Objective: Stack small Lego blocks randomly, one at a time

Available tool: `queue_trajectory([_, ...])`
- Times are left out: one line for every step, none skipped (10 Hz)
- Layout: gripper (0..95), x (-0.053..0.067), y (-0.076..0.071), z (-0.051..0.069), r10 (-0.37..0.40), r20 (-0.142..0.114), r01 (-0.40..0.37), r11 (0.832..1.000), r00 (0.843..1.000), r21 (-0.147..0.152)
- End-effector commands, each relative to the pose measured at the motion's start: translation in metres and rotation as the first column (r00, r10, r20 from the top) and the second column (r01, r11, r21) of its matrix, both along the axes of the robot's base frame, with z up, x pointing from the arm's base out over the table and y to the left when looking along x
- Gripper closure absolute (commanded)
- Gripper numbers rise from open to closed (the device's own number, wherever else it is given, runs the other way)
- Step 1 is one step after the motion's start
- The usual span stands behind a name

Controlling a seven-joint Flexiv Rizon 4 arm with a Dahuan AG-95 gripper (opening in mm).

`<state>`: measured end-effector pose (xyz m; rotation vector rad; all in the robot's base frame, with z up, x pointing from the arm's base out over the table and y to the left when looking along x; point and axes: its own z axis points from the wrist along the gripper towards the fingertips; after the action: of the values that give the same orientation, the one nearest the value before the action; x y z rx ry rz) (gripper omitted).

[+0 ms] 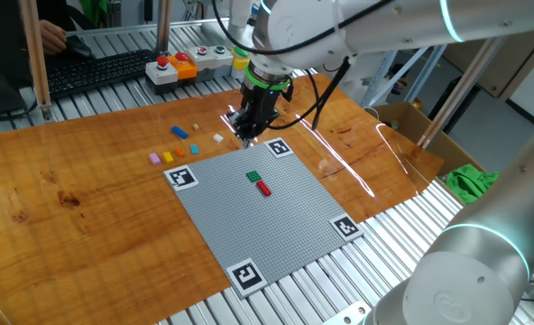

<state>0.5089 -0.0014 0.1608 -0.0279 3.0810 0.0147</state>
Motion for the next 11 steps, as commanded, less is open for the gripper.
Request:
queue_trajectory([95.0,0.005,-0.001,-0.002,0.011,-0.002,-0.011,1.000,1.000,-0.002])
queue_trajectory([95.0,0.010,-0.001,-0.004,0.016,-0.003,-0.016,1.000,1.000,-0.002])
queue_trajectory([95.0,0.018,-0.002,-0.005,0.027,-0.007,-0.027,1.000,1.000,-0.003])
queue_trajectory([95.0,0.026,-0.005,-0.008,0.040,-0.012,-0.040,0.999,0.999,-0.001])
queue_trajectory([95.0,0.031,-0.006,-0.011,0.046,-0.011,-0.046,0.999,0.999,0.000])
queue_trajectory([95.0,0.039,-0.007,-0.014,0.054,-0.008,-0.054,0.999,0.999,0.001])
queue_trajectory([95.0,0.046,-0.009,-0.016,0.063,-0.008,-0.063,0.998,0.998,0.003])
queue_trajectory([95.0,0.055,-0.011,-0.018,0.071,-0.007,-0.071,0.997,0.997,0.006])
queue_trajectory([95.0,0.060,-0.012,-0.021,0.074,-0.007,-0.074,0.997,0.997,0.009])
queue_trajectory([95.0,0.069,-0.014,-0.025,0.081,-0.005,-0.081,0.997,0.997,0.014])
queue_trajectory([95.0,0.076,-0.016,-0.027,0.086,-0.006,-0.086,0.996,0.996,0.016])
